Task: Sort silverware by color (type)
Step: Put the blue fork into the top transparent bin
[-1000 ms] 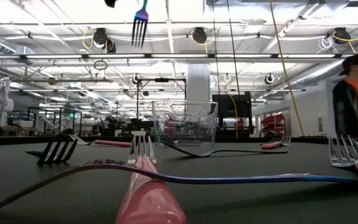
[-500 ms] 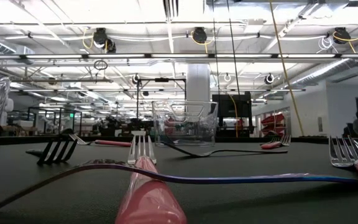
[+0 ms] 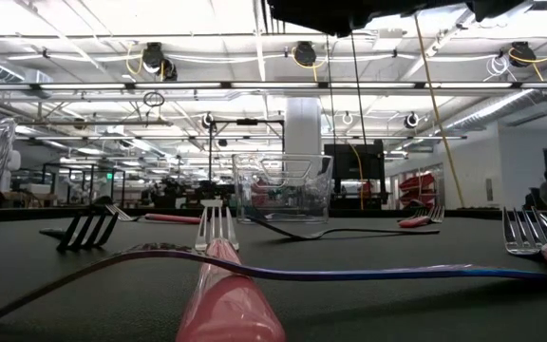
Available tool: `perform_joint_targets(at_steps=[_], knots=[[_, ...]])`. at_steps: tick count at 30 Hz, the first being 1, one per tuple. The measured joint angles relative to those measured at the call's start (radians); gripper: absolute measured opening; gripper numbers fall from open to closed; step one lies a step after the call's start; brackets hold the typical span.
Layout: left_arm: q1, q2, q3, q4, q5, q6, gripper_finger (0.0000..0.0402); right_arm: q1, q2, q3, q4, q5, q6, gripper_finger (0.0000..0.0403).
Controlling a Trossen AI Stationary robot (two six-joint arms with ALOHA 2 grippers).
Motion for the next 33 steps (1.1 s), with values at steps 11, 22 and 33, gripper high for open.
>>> perform_joint_targets(at_steps=[11,22,33], knots=[[0.028,0.053,0.0,0.081,-0.004,0.003,0.0001,0.0,0.001,0.0,-0.009,0.0,-0.033,0.0076],[0.025,0.053,0.0,0.063,-0.004,0.001,0.0052,0.004,-0.023,0.006,-0.081,-0.01,-0.064,0.0008],[-0.001,0.036,0.0,0.064,0.021,-0.002,0.021,0.017,-0.135,0.008,-0.202,-0.12,-0.003,0.0003]])
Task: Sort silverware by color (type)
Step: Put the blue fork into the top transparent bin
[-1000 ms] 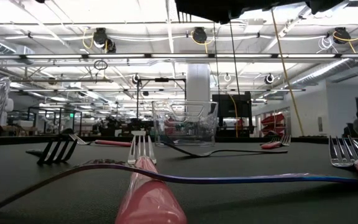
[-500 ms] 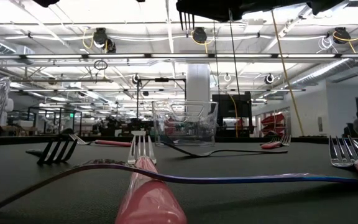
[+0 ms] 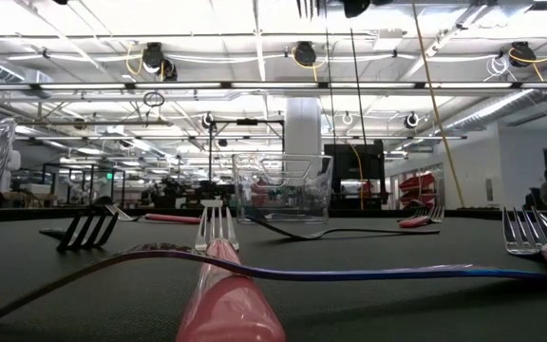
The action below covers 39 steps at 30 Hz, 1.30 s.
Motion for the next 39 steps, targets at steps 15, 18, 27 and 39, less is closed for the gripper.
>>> perform_joint_targets(at_steps=[15,18,27,39], knots=[[-0.038,-0.089,0.0,-0.082,0.238,-0.052,0.0226,-0.033,-0.032,-0.027,0.013,-0.518,0.036,0.0003],[-0.037,-0.089,0.0,-0.084,0.273,-0.052,0.0226,-0.051,0.007,-0.027,0.081,-0.62,0.058,0.0003],[-0.029,-0.061,0.0,-0.066,0.346,-0.04,0.0226,-0.108,0.164,-0.008,0.263,-0.839,0.135,0.0003],[-0.029,-0.041,0.0,-0.045,0.488,0.004,0.0226,-0.12,0.328,0.119,0.26,-1.004,0.189,0.0003]])
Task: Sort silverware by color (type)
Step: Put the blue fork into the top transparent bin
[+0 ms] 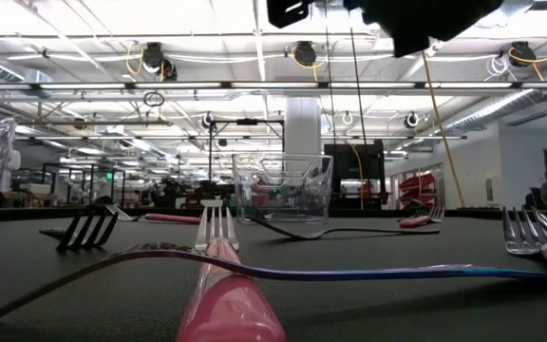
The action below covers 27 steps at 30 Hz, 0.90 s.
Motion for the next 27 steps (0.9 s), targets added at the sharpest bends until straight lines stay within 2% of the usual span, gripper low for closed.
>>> perform_joint_targets(at_steps=[5,12,17,27], knots=[[0.001,0.0,0.0,-0.006,0.128,0.052,0.0226,0.001,0.06,0.055,0.004,-0.083,0.03,0.0003],[0.001,0.0,0.0,-0.027,0.23,0.113,0.0226,0.0,0.112,0.1,-0.002,-0.125,0.052,0.0004],[0.0,0.0,0.0,-0.028,0.248,0.132,0.0222,0.0,0.112,0.102,-0.002,-0.132,0.067,0.0004],[0.017,0.0,0.0,-0.041,0.248,0.128,0.0131,0.0,0.111,0.102,-0.014,-0.159,0.104,0.0004]])
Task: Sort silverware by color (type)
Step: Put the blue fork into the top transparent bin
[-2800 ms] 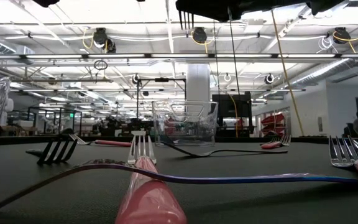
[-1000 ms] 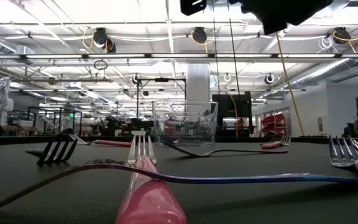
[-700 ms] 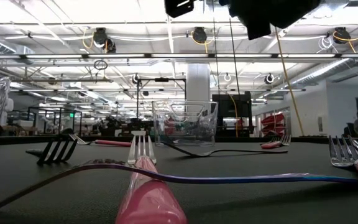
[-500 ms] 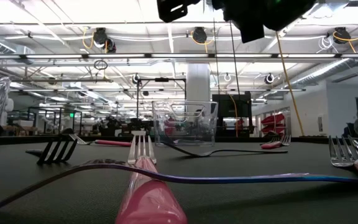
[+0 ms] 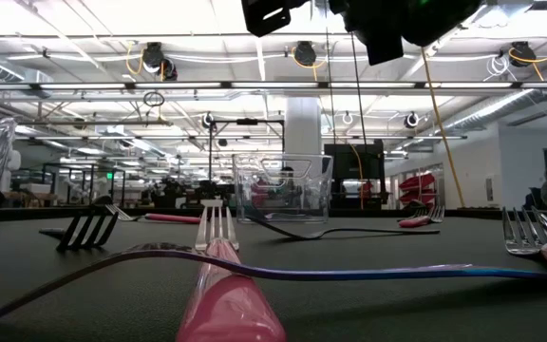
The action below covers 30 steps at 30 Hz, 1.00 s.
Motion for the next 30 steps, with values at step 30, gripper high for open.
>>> perform_joint_targets(at_steps=[30], knots=[[0.035,0.0,0.0,-0.035,0.083,0.0,0.0028,-0.007,-0.001,0.0,-0.003,0.063,0.09,0.0069]])
